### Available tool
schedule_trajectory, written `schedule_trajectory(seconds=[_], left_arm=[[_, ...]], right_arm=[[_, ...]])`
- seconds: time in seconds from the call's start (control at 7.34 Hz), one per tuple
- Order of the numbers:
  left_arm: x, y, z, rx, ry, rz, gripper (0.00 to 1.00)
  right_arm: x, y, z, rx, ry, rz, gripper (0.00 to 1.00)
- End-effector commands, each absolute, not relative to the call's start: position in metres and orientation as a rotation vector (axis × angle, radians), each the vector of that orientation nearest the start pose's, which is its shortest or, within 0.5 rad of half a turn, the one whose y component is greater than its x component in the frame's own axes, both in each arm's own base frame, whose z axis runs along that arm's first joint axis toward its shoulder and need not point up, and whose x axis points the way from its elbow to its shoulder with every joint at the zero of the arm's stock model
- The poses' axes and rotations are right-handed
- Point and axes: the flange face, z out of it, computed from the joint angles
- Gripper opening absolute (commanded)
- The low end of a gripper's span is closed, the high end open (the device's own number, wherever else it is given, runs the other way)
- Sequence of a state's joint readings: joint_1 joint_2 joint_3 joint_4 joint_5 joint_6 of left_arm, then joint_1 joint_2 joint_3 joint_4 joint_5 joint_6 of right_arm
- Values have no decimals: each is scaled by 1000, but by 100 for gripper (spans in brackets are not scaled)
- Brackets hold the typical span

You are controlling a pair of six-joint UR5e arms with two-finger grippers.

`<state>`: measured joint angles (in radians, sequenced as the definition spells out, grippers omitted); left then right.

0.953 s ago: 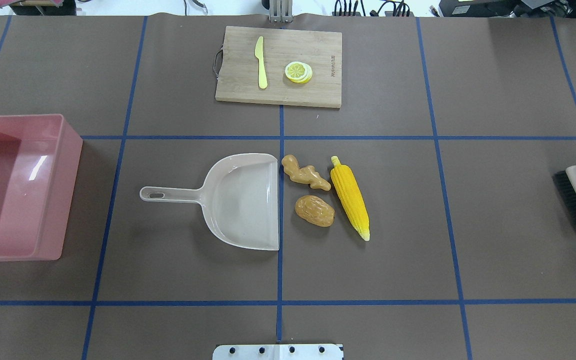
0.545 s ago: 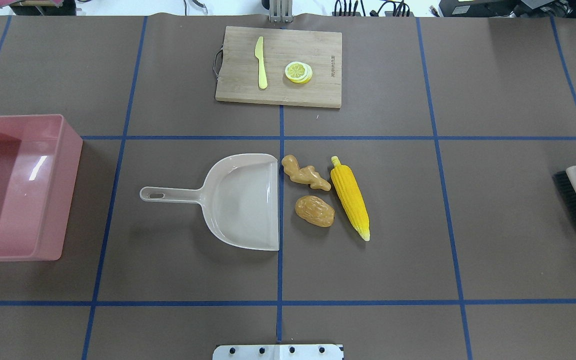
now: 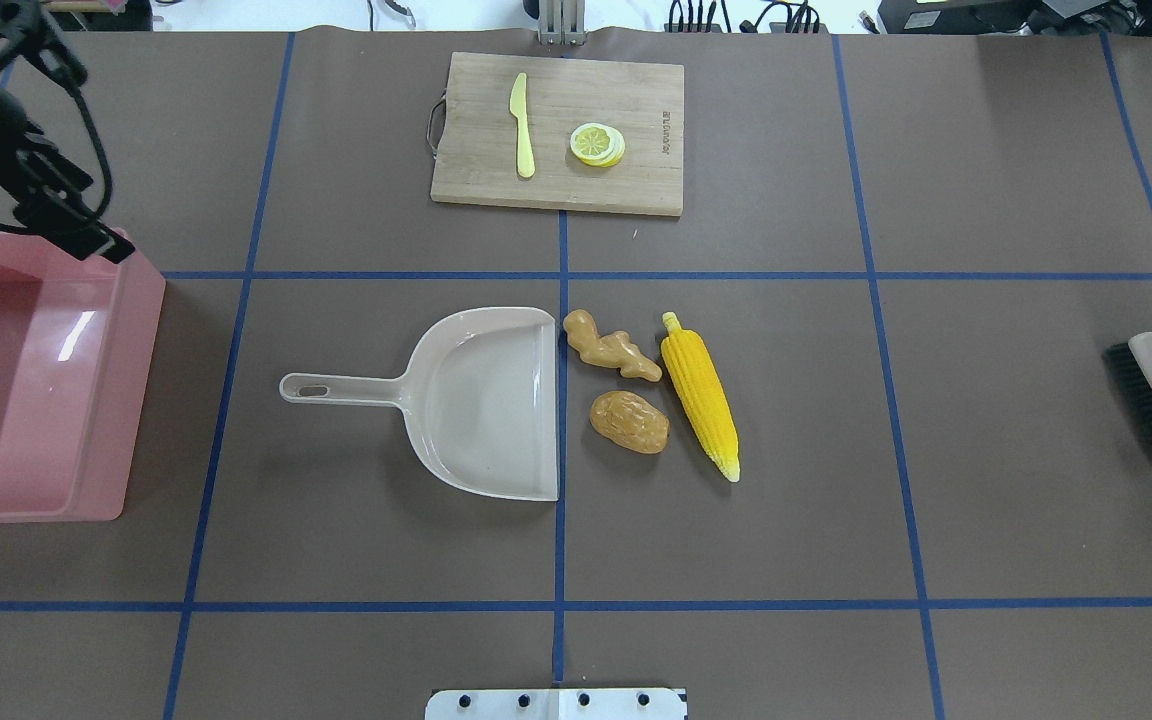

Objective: Sweep and dump trash into bin
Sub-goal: 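Reach the left gripper to the white dustpan handle and grasp it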

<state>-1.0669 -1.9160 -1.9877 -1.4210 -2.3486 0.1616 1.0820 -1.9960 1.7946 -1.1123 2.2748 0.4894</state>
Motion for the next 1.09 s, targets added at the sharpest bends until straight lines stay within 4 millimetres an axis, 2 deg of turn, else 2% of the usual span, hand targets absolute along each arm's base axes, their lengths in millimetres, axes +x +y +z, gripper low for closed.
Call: schedule_trajectory(seconds=[0.0, 0.14, 0.27, 0.41, 0.54, 0.68, 0.95], left_arm=[[284, -481, 260, 486, 808, 985, 100], [317, -461, 253, 503, 770, 1048, 100], [337, -450, 246, 526, 743, 1087, 100], [339, -435, 235, 579, 690, 1105, 100], [356, -416, 230, 608, 653, 1143, 99], [378, -401, 234, 598, 652, 1211, 99], [390, -406, 251, 606, 612, 1347, 99]], right_arm=[[-94, -318, 677, -115, -733, -100, 58], [-96, -318, 677, -116, -733, -108, 57], [-98, -317, 677, -118, -733, -114, 56], [-99, -317, 677, -119, -733, -115, 53], [-100, -316, 678, -122, -731, -117, 44], [-100, -316, 678, -122, -730, -118, 35], [-99, -315, 682, -130, -727, -117, 15]])
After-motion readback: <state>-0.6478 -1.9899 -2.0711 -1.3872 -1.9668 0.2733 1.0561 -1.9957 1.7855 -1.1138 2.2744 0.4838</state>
